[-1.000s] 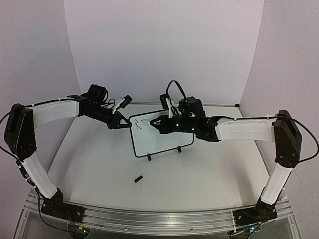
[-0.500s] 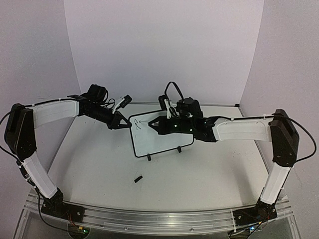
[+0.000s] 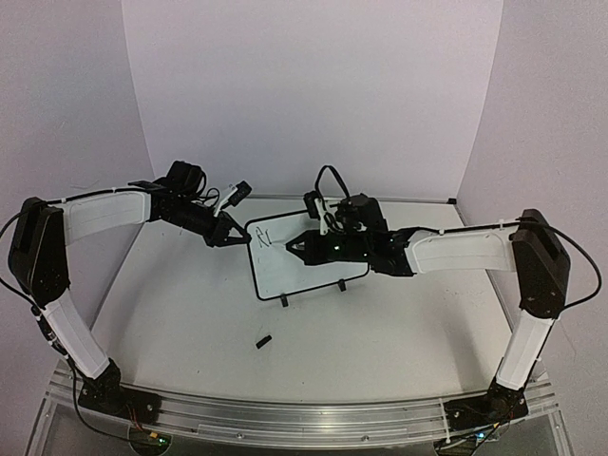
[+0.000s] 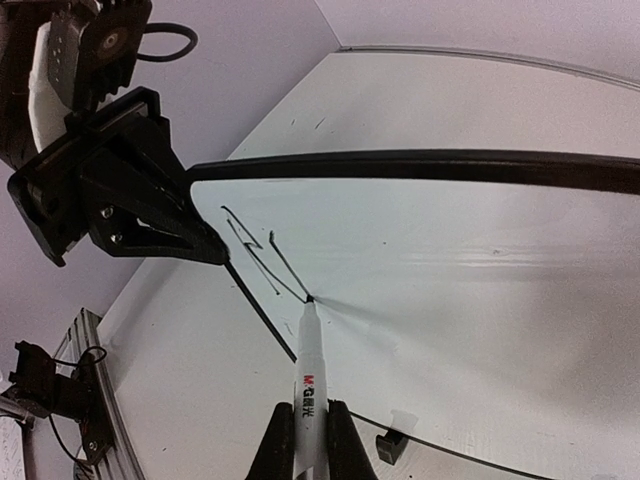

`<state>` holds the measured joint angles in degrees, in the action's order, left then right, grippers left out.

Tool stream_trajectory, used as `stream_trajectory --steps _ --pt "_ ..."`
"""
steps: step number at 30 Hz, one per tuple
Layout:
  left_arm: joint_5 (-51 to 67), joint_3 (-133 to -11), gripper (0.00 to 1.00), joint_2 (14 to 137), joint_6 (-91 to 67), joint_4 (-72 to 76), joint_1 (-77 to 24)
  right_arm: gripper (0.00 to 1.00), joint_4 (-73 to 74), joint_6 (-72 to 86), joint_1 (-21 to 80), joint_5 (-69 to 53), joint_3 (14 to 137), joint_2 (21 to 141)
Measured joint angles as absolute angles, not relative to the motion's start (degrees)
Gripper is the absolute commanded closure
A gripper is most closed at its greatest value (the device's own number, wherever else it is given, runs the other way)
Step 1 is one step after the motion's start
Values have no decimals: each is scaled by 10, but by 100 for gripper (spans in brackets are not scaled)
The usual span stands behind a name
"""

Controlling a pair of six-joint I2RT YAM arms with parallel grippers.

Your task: Write a sentence on the whiteboard

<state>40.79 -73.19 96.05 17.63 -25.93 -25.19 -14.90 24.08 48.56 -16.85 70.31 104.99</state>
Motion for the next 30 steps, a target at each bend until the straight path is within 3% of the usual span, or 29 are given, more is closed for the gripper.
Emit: stream_trajectory --steps 30 --pt "406 -734 100 961 177 -261 -254 100 -154 232 485 -182 736 1034"
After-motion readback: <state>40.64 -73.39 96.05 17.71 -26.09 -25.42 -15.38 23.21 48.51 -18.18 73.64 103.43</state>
